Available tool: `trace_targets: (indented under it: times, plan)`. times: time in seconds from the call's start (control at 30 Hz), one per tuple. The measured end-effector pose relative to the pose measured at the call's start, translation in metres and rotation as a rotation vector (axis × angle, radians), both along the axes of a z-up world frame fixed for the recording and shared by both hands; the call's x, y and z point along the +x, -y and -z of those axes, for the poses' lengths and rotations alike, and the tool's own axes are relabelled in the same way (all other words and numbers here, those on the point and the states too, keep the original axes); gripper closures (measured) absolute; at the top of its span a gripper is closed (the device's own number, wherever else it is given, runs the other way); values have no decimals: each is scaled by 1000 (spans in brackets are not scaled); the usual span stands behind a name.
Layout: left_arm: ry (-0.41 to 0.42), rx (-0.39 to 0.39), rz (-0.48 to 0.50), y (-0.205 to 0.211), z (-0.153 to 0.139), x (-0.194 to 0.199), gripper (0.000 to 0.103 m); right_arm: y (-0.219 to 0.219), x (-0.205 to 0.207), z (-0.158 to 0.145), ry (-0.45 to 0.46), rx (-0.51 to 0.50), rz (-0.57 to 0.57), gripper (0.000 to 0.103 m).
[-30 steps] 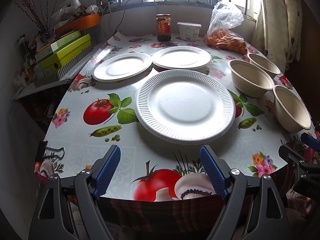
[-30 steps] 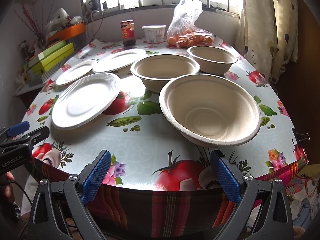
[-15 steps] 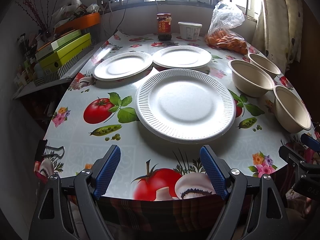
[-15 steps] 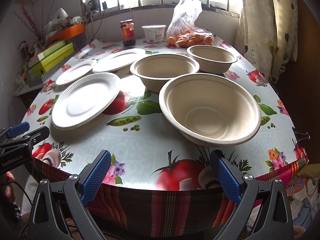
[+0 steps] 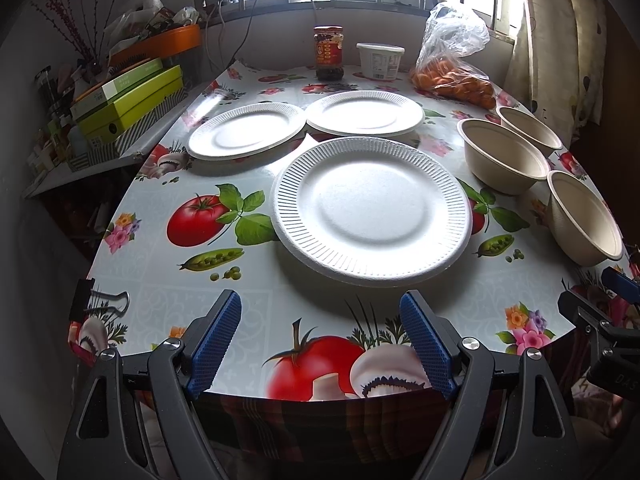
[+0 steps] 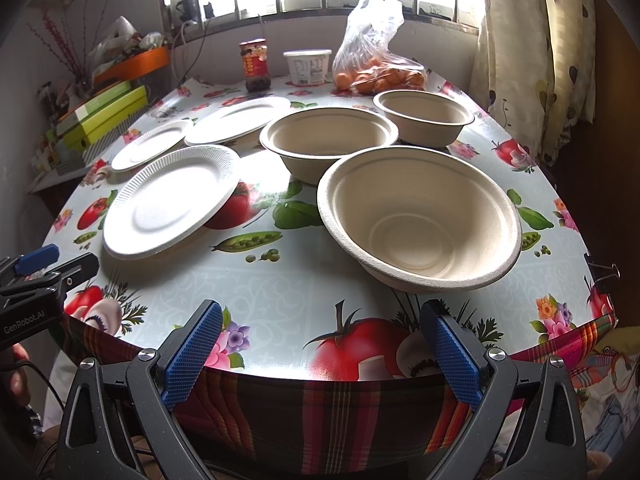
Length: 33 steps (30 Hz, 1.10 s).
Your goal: Organize plates and bowls
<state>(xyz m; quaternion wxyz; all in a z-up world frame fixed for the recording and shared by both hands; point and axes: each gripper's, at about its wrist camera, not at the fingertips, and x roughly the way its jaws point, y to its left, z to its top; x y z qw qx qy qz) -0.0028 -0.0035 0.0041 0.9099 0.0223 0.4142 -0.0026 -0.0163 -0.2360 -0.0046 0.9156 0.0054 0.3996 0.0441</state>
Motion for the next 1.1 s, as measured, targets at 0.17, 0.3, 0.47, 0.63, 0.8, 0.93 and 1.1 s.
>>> trace_targets:
  times: [0.17, 0.3, 0.47, 0.63, 0.8, 0.93, 1.1]
  plan:
    - [0, 0, 0, 0, 0, 0, 21, 0, 0, 0, 1, 1, 0, 3]
    - [3, 5, -6, -1, 0, 0, 21, 0, 0, 0, 0, 1, 0, 3]
    - [-7, -1, -8, -2, 1, 0, 21, 0, 0, -1, 1, 0, 0, 3]
    - [-12, -7, -10, -3, 1, 0, 21, 0, 0, -1, 1, -1, -3, 3]
    - [-19, -26, -44, -14, -2, 3, 21, -1, -1, -7, 15, -9, -12, 3]
    - [-28, -45, -79, -27, -3, 6, 21, -7, 3, -16, 34, -15, -32, 3]
    - [-15, -44, -93, -41, -7, 11, 21, -17, 10, -30, 69, -19, -68, 3]
